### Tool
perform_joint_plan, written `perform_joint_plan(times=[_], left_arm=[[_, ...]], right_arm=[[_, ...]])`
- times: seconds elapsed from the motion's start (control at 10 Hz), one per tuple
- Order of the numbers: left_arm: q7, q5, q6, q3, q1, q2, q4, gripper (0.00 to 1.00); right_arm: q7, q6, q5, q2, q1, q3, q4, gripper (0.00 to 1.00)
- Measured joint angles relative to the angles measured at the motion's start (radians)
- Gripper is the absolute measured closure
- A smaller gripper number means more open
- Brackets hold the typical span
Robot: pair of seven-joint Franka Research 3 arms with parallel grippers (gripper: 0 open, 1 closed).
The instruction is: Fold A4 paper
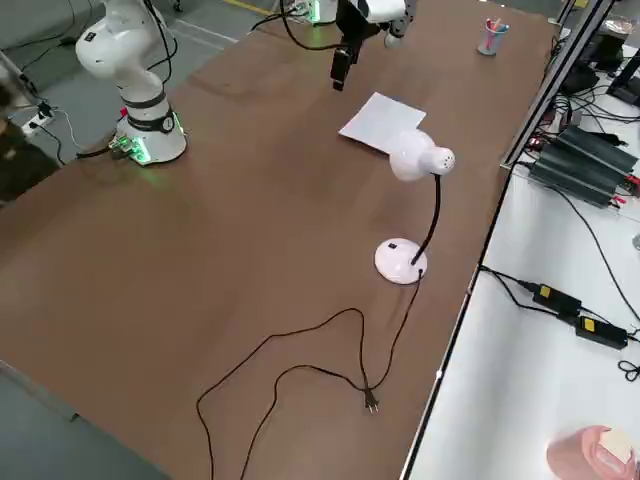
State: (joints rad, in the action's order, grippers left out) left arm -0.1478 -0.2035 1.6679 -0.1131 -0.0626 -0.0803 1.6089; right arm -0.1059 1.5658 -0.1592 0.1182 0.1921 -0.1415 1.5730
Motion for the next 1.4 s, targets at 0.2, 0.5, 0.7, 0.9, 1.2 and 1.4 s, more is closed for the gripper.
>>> perform_joint_plan(times=[0.2, 0.5, 0.7, 0.9, 1.2, 1.4], left_arm=[[-0.100, -0.040, 0.076, -0.061, 0.006, -0.019, 0.000, 0.99], [-0.357, -0.044, 0.252, -0.195, 0.050, -0.078, 0.000, 0.99], [-0.490, -0.002, 0.351, -0.208, 0.141, -0.145, 0.000, 0.99], [-0.593, 0.073, 0.433, -0.209, 0.226, -0.220, 0.001, 0.99], [-0.671, 0.219, 0.521, -0.210, 0.325, -0.356, 0.001, 0.99], [-0.676, 0.268, 0.548, -0.210, 0.356, -0.440, -0.009, 0.99]], right_arm=[[0.000, 0.114, -0.046, -0.021, 0.033, 0.002, 0.106, 0.05], [0.001, 0.346, -0.157, -0.061, 0.096, 0.005, 0.313, 0.07], [0.002, 0.511, -0.199, -0.083, 0.148, 0.007, 0.450, 0.10], [0.015, 0.590, -0.225, -0.090, 0.197, 0.007, 0.527, 0.36], [0.030, 0.776, -0.276, -0.090, 0.262, 0.008, 0.667, 0.50], [0.034, 0.815, -0.368, -0.077, 0.266, 0.005, 0.704, 0.63]])
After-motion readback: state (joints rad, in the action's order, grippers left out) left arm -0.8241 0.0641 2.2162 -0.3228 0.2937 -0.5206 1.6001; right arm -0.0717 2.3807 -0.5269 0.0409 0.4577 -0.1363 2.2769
